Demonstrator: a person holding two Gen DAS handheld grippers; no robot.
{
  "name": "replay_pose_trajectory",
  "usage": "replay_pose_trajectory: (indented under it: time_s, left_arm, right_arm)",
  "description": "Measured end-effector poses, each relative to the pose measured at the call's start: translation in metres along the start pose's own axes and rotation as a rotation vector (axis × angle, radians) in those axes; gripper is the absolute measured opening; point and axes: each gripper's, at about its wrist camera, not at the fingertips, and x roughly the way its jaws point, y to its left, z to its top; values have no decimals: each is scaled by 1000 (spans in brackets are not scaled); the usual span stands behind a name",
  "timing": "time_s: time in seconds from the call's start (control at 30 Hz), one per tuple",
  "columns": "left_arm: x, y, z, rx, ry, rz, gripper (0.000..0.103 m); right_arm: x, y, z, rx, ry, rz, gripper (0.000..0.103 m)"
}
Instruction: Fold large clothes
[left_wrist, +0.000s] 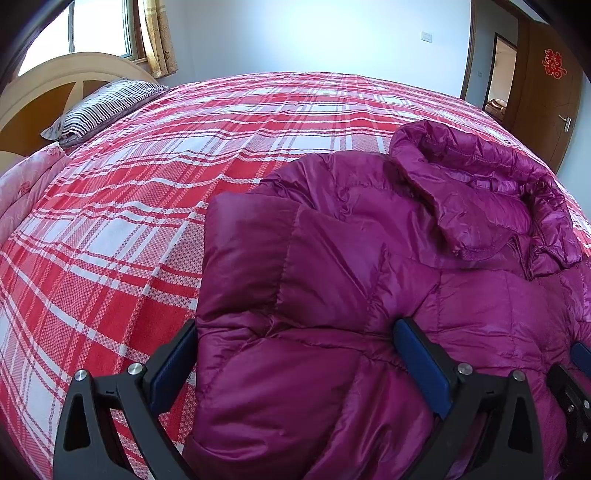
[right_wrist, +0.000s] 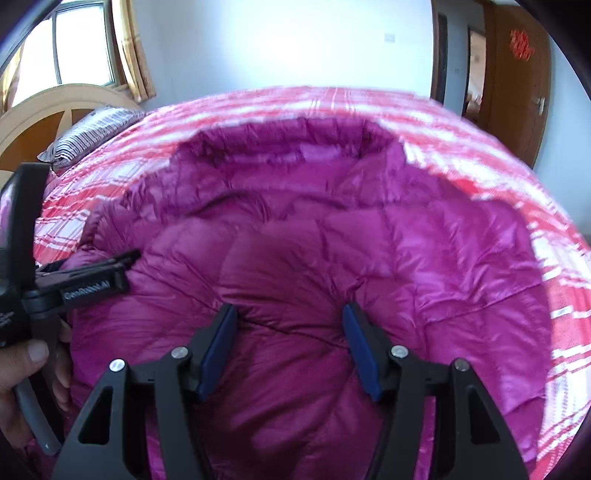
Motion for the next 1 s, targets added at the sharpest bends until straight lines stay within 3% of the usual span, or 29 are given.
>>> replay_pose_trajectory:
  time_s: [0.37,0.57,0.63,0.73,0.8,0.9,1.0]
  left_arm:
    - [0,1,0,-10,2,-12,102]
    - [-9,15,2,-44,5,-80,102]
    - [-25,16,8,-14,-13,-69,102]
    - [-62,10,35,49,-158,-40,102]
    - [-71,-5,57,99,-193,-69,102]
    - [-56,-42,90,207,-203,-107,102]
    - [-13,-80,108,343,-178,-44,102]
  right_arm:
    - [5,3,-1,-22,-7,-20,62]
    - [4,3,-2,-22,-9,-20,62]
    - [4,3,-2,-21,-11,-18,62]
    - [4,3,-2,-20,-15,-15,63]
    - [4,3,-2,-21,-17,-15,63]
    - [4,3,-2,-18,-21,-11,64]
    - [4,2,-3,-16,-23,-7,64]
